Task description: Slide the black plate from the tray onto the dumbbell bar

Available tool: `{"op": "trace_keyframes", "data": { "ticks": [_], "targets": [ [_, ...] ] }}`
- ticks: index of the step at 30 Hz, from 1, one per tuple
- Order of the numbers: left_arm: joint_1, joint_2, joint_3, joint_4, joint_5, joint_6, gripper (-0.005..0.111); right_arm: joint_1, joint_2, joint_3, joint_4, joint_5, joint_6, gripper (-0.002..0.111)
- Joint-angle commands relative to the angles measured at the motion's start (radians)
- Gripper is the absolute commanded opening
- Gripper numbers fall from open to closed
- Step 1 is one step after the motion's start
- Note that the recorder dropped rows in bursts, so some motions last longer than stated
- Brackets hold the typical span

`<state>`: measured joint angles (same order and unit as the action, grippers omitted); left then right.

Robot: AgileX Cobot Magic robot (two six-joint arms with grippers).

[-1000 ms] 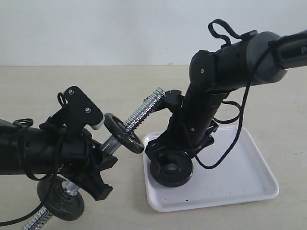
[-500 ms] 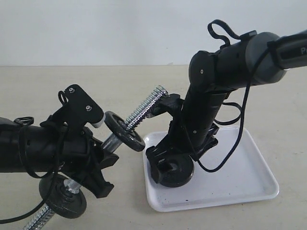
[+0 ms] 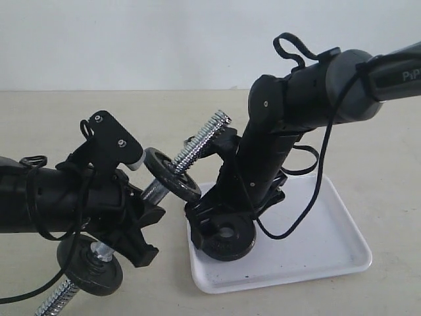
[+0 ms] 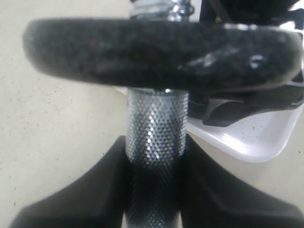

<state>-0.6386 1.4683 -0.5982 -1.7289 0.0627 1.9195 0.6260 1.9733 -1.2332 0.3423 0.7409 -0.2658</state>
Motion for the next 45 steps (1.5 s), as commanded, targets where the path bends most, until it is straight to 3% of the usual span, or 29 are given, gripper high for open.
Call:
{"op": "trace_keyframes", "data": {
  "ticks": [1,9,36,45],
  "targets": [
    [-0.002,-0.047,-0.048,-0.015,0.044,-0.02,0.004,0.024,-0.006,-0.004,-0.059,-0.017,0.04,0.105],
    [-0.002,-0.047,-0.048,-0.015,0.046,-0.02,0.004,0.024,-0.006,0.049,-0.209,-0.012,0.129,0.105],
    [-0.002,-0.047,-0.048,-0.015,0.046,-0.02,0.004,0.026,-0.006,0.069,-0.082,-0.107,0.133,0.105],
    [-0.002,-0.047,-0.054,-0.015,0.05,-0.024,0.004,0.082,0.142,0.069,-0.18,-0.101,0.154,0.105]
  ]
}}
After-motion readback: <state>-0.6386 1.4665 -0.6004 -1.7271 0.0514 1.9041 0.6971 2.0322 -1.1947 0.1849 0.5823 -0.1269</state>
